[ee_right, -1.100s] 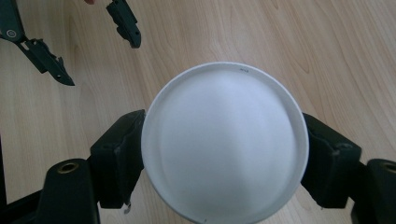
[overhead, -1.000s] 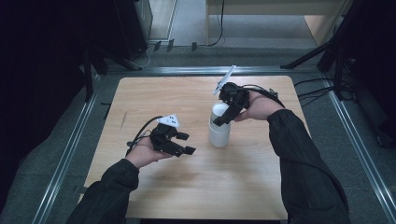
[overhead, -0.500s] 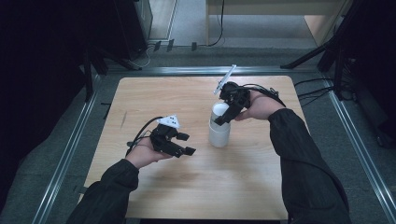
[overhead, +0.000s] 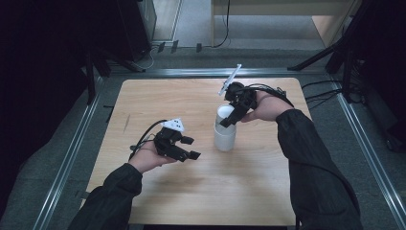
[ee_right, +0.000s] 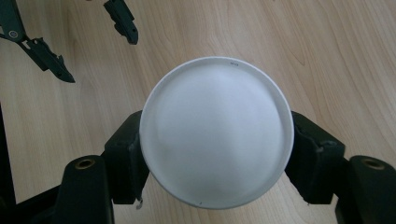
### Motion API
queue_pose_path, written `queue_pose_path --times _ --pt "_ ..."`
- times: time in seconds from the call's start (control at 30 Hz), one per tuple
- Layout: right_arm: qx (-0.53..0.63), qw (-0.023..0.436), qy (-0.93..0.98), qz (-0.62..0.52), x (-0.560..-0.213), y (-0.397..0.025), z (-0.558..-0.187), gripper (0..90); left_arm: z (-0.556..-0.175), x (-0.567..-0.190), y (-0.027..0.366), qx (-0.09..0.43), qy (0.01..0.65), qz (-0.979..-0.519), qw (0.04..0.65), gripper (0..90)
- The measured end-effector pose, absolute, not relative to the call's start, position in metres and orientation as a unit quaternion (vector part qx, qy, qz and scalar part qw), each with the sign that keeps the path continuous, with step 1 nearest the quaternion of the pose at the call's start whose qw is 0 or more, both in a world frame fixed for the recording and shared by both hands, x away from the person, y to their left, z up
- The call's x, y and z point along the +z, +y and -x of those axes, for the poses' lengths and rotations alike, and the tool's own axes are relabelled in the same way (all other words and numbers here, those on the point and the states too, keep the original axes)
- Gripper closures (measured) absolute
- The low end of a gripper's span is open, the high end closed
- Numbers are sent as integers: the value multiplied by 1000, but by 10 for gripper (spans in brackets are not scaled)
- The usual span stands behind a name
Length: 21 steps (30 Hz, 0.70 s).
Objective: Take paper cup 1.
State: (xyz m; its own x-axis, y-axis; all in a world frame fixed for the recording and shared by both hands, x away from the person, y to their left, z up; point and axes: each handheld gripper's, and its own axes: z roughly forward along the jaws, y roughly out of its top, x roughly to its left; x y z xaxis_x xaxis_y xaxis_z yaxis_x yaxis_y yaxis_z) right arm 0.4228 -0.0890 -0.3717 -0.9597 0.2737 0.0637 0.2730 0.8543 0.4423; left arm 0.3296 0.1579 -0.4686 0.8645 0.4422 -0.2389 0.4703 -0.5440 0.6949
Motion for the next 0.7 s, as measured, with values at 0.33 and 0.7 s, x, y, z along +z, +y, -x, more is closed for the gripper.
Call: queue_pose_path --times 0.33,0.7 --pt "225 0 964 -141 -365 -88 -423 318 -329 -469 158 -17 259 -878 401 299" --pt "225 -1 964 -144 -352 -88 -421 319 -329 -468 159 -16 259 -878 403 297"
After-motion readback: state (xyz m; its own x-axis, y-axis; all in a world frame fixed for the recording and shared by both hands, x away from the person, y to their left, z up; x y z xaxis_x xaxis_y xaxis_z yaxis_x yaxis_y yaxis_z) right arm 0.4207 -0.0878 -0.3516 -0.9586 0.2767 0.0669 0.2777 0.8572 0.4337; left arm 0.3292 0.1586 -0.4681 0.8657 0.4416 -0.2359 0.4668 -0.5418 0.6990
